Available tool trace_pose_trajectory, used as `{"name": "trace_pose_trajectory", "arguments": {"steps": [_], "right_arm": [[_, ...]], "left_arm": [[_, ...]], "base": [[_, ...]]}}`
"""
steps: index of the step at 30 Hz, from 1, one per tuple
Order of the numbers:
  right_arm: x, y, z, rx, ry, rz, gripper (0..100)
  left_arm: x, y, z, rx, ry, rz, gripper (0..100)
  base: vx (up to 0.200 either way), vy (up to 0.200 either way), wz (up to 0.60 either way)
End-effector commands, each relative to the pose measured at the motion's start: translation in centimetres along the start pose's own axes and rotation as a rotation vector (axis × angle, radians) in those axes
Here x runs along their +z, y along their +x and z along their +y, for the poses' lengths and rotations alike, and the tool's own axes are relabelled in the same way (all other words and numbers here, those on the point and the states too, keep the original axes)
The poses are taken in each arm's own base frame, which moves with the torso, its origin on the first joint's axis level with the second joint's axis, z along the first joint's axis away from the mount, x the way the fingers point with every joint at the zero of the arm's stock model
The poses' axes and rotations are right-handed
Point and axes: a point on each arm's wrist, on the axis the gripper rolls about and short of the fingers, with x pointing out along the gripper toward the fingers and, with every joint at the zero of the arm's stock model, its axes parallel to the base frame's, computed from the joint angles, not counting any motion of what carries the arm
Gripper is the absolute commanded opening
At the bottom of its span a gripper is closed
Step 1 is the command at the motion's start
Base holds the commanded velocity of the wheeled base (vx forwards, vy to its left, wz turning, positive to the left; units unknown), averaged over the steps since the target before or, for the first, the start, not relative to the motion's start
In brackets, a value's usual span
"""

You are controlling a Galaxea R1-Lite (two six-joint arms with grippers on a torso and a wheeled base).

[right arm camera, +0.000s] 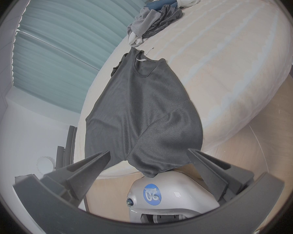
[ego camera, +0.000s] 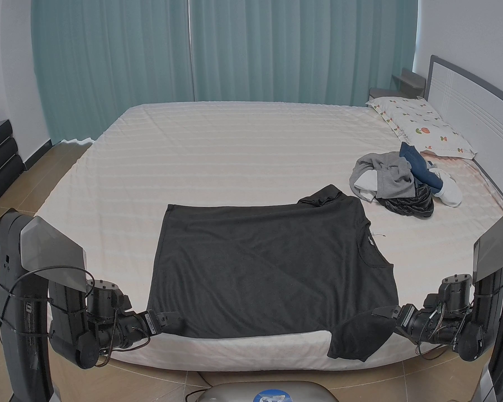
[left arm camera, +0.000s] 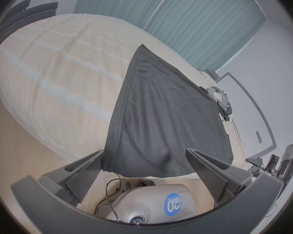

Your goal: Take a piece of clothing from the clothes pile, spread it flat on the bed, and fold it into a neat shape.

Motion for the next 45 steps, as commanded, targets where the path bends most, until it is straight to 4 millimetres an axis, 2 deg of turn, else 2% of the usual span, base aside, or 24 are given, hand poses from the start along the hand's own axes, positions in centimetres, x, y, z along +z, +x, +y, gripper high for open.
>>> {"name": "trace_pose_trajectory", "arguments": {"steps": [1, 2, 3, 20, 29, 35, 38, 40, 45], "right_arm": [[0.0, 0.0, 0.0, 0.006, -0.003, -0.004, 100], [0.0, 0.0, 0.0, 0.006, -0.003, -0.004, 100], [0.0, 0.1, 0.0, 0.003, -0.003, -0.003, 100], [0.1, 0.3, -0.6, -0.022, -0.014, -0.005, 100], [1.9, 1.0, -2.3, -0.062, -0.015, -0.076, 100], [3.1, 2.1, -2.6, -0.048, -0.013, -0.118, 100], [3.0, 2.4, -2.5, -0.042, -0.018, -0.113, 100], [3.0, 3.6, -2.4, -0.031, -0.03, -0.113, 100], [3.1, 4.9, -3.0, -0.066, -0.036, -0.135, 100]], "left_arm": [[-0.1, 0.1, 0.1, 0.003, -0.003, 0.002, 100], [-0.1, 0.1, 0.1, 0.003, -0.003, 0.002, 100], [-0.1, 0.0, 0.2, 0.01, -0.005, 0.0, 0], [-0.6, -0.7, 0.5, 0.069, -0.021, -0.001, 0], [-0.4, -1.0, 0.8, 0.075, -0.082, -0.01, 0], [0.1, -1.0, 0.5, 0.057, -0.147, -0.033, 0], [0.1, -0.9, 0.5, 0.054, -0.149, -0.031, 0], [0.1, -0.9, 0.5, 0.053, -0.149, -0.03, 0], [0.1, -0.9, 0.5, 0.052, -0.15, -0.029, 0]], "base": [[0.0, 0.0, 0.0], [0.0, 0.0, 0.0], [0.0, 0.0, 0.0], [0.0, 0.0, 0.0], [0.0, 0.0, 0.0], [0.0, 0.0, 0.0], [0.0, 0.0, 0.0], [0.0, 0.0, 0.0], [0.0, 0.0, 0.0]]}}
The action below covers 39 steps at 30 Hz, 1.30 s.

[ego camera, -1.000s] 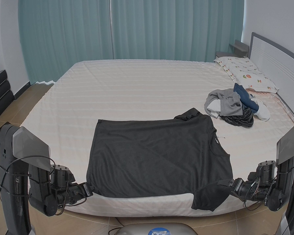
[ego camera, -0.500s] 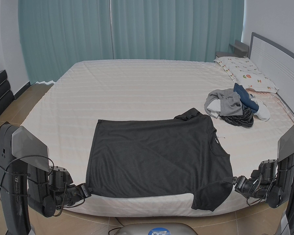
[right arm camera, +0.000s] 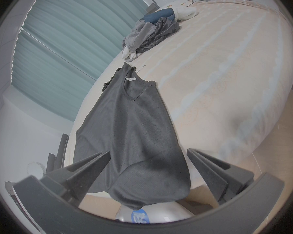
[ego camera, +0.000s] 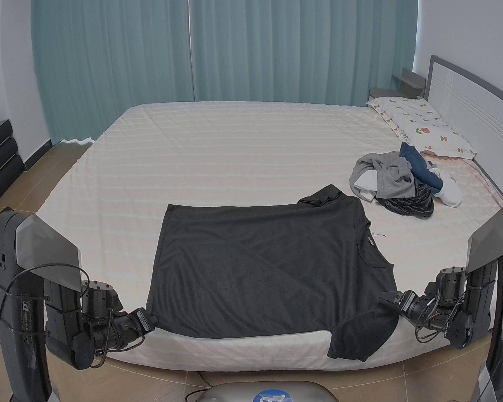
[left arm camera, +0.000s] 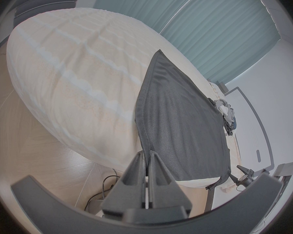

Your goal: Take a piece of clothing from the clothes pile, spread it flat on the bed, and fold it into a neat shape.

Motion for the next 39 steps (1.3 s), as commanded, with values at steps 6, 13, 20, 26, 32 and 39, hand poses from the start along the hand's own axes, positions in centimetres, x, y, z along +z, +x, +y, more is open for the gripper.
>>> {"name": "trace_pose_trajectory", "arguments": {"steps": [6, 13, 20, 26, 32, 39], "right_arm": [[0.7, 2.4, -0.4, -0.021, -0.027, -0.072, 0], [3.0, 4.0, -0.2, -0.005, -0.115, -0.184, 0], [4.6, 5.5, 0.6, 0.044, -0.144, -0.25, 0], [4.2, 6.4, 0.5, 0.044, -0.146, -0.218, 100], [4.7, 6.1, 0.0, 0.037, -0.133, -0.23, 100], [5.6, 2.3, -0.5, 0.067, -0.095, -0.203, 100]], "left_arm": [[0.1, 0.0, 0.0, -0.002, -0.001, -0.003, 0], [0.1, 0.0, 0.0, -0.002, -0.001, -0.003, 0], [0.1, 0.0, 0.0, -0.003, -0.001, -0.002, 0], [0.1, 0.0, 0.0, -0.003, -0.001, -0.002, 0], [0.1, 0.0, 0.0, -0.003, -0.001, -0.002, 0], [0.1, 0.0, 0.0, -0.003, -0.001, -0.002, 0]], "base": [[0.0, 0.0, 0.0], [0.0, 0.0, 0.0], [0.0, 0.0, 0.0], [0.0, 0.0, 0.0], [0.0, 0.0, 0.0], [0.0, 0.0, 0.0]]}}
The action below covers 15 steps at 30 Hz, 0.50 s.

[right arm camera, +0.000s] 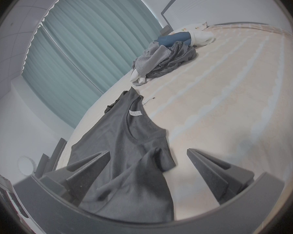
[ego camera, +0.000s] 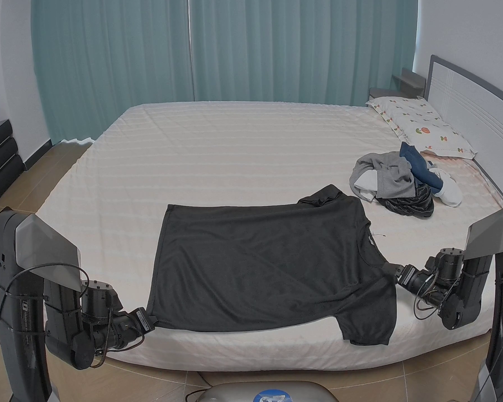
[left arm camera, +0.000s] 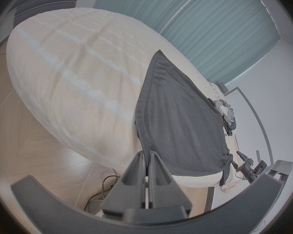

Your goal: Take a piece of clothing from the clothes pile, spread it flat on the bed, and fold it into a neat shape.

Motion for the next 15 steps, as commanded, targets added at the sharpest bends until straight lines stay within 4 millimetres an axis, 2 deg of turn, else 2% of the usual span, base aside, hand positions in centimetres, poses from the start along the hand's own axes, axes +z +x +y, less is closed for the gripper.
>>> {"name": "trace_pose_trajectory", "arguments": {"steps": [1, 4, 5, 7, 15], "right_arm": [[1.2, -3.3, -0.3, 0.025, 0.032, 0.028, 100], [0.4, -4.4, -0.4, 0.028, 0.035, 0.08, 100], [-0.8, -5.4, -0.6, 0.04, 0.05, 0.146, 100], [-1.9, -6.1, -0.9, 0.054, 0.069, 0.224, 100], [-3.5, -6.1, -1.7, 0.058, 0.02, 0.307, 100]], "left_arm": [[0.0, 0.0, 0.0, -0.001, 0.0, 0.0, 0], [0.0, 0.0, 0.0, -0.001, 0.0, 0.0, 0], [0.0, 0.0, 0.0, -0.001, 0.0, 0.0, 0], [0.0, 0.0, 0.0, -0.001, 0.0, 0.0, 0], [0.0, 0.0, 0.0, -0.001, 0.0, 0.0, 0]], "base": [[0.0, 0.0, 0.0], [0.0, 0.0, 0.0], [0.0, 0.0, 0.0], [0.0, 0.0, 0.0], [0.0, 0.0, 0.0]]}}
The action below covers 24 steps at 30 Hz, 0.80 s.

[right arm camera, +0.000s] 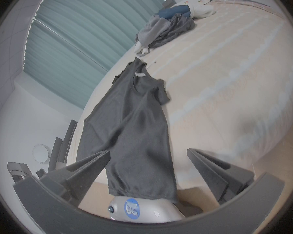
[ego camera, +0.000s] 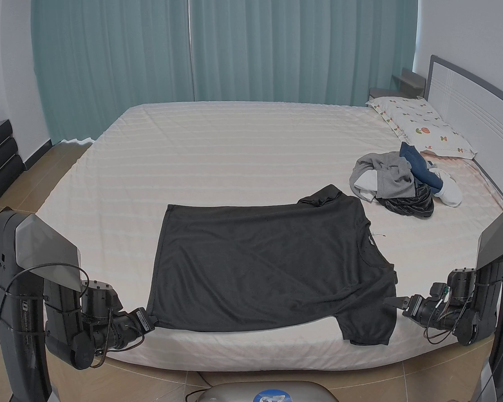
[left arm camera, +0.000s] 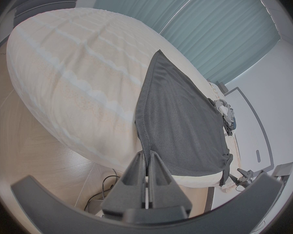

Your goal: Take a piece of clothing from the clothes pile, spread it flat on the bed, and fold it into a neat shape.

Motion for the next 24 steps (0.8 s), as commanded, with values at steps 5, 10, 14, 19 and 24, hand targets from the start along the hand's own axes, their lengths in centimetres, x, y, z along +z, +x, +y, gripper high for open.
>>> {"name": "trace_pose_trajectory", "arguments": {"steps": [5, 10, 14, 19, 24], "right_arm": [[-0.6, 1.1, -0.2, 0.01, -0.012, 0.027, 100], [-0.2, 1.8, 0.3, 0.036, -0.028, 0.011, 100], [0.1, 2.2, 0.5, 0.046, -0.037, 0.001, 100], [0.1, 2.6, 0.2, 0.038, -0.038, -0.003, 100], [0.0, 2.3, 0.0, 0.025, -0.03, -0.005, 0]], "left_arm": [[0.0, 0.0, 0.0, -0.001, 0.0, -0.001, 0], [0.0, 0.0, 0.0, -0.001, 0.0, -0.001, 0], [0.0, 0.0, 0.0, 0.0, 0.0, -0.002, 0], [0.0, 0.0, 0.0, -0.001, 0.0, -0.001, 0], [0.0, 0.0, 0.0, -0.002, 0.0, -0.002, 0]], "base": [[0.0, 0.0, 0.0], [0.0, 0.0, 0.0], [0.0, 0.0, 0.0], [0.0, 0.0, 0.0], [0.0, 0.0, 0.0]]}}
